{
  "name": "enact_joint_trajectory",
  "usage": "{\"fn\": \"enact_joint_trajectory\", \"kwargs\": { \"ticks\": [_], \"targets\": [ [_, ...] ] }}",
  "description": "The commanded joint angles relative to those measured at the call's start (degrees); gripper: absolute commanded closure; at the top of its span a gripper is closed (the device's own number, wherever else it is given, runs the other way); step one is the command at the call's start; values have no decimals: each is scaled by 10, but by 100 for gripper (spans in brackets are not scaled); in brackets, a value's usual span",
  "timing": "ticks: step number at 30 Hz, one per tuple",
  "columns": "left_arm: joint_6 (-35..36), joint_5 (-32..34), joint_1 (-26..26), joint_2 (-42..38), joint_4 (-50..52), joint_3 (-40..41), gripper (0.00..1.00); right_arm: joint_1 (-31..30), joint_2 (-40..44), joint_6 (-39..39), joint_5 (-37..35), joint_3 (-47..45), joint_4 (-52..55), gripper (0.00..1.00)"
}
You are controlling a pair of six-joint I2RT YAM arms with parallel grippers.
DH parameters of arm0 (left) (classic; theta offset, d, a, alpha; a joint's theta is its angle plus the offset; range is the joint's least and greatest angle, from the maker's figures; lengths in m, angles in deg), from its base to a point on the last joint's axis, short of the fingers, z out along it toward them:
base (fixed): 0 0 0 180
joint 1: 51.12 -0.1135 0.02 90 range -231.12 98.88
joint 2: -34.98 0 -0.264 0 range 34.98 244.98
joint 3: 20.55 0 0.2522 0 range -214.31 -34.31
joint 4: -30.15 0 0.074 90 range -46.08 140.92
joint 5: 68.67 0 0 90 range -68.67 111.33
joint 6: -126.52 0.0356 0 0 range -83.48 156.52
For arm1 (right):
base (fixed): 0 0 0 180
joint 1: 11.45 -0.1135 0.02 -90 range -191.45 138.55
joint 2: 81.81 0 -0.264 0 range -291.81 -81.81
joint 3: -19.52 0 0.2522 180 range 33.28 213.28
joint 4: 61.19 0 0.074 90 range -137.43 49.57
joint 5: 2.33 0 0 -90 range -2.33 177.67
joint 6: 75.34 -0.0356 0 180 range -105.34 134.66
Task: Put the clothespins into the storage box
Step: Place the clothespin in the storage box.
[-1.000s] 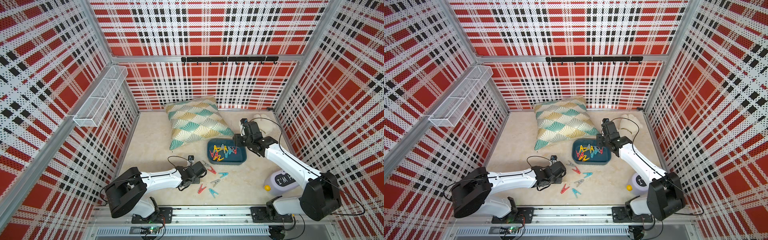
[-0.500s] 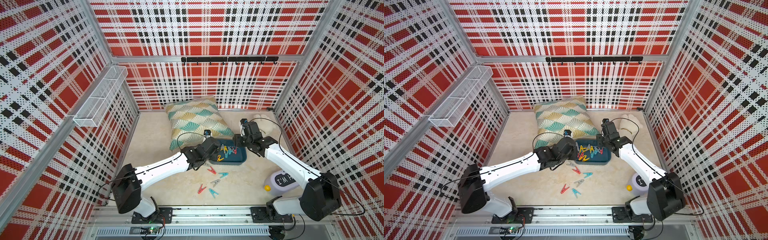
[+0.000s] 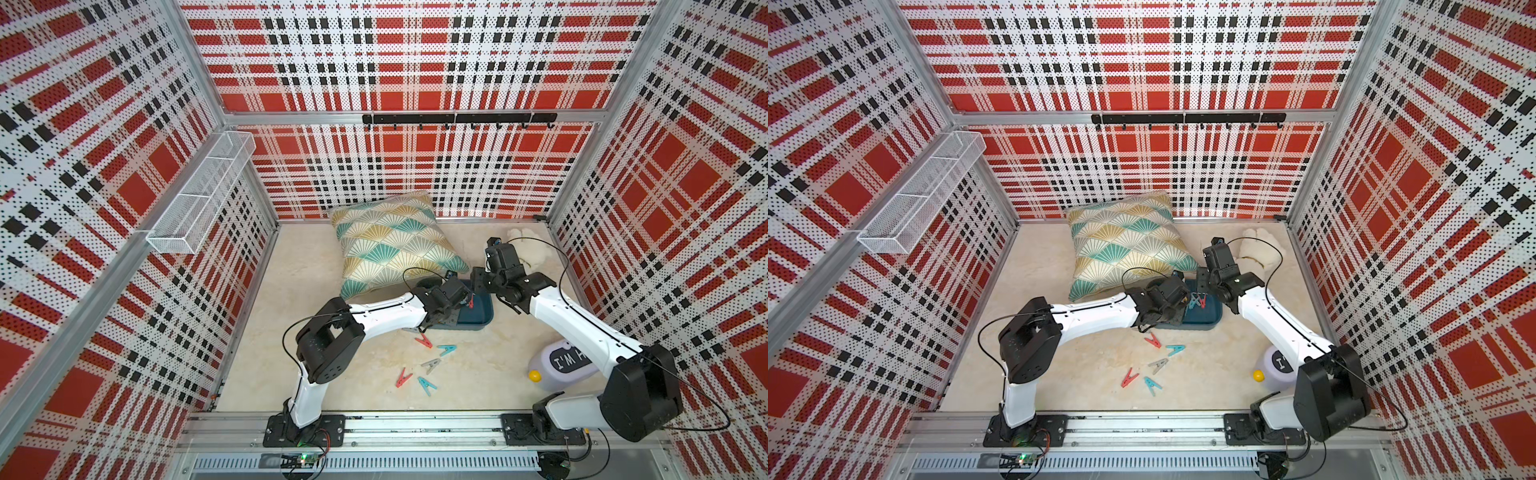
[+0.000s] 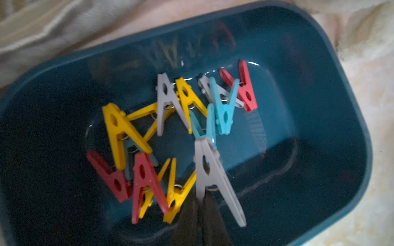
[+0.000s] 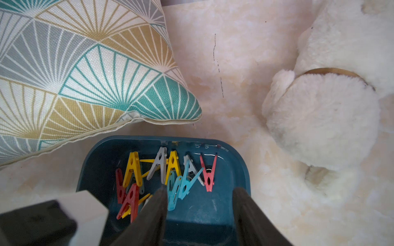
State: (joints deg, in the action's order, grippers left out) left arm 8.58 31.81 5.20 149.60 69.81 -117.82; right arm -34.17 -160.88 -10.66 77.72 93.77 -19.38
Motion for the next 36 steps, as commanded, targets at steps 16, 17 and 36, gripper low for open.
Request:
{"fn": "enact_joint_trajectory", "kwargs": {
  "ticks": [16,17,36],
  "targets": [
    [65,2,6,72,84,-89,87,10,17,-2,-11,14,15,43],
    [65,5,6,70,87,-87,85,11,16,-1,-11,15,15,43],
    [35,70,-59,-146,93,3,77,-29,65,42,65,-9,43,43]
  ]
}}
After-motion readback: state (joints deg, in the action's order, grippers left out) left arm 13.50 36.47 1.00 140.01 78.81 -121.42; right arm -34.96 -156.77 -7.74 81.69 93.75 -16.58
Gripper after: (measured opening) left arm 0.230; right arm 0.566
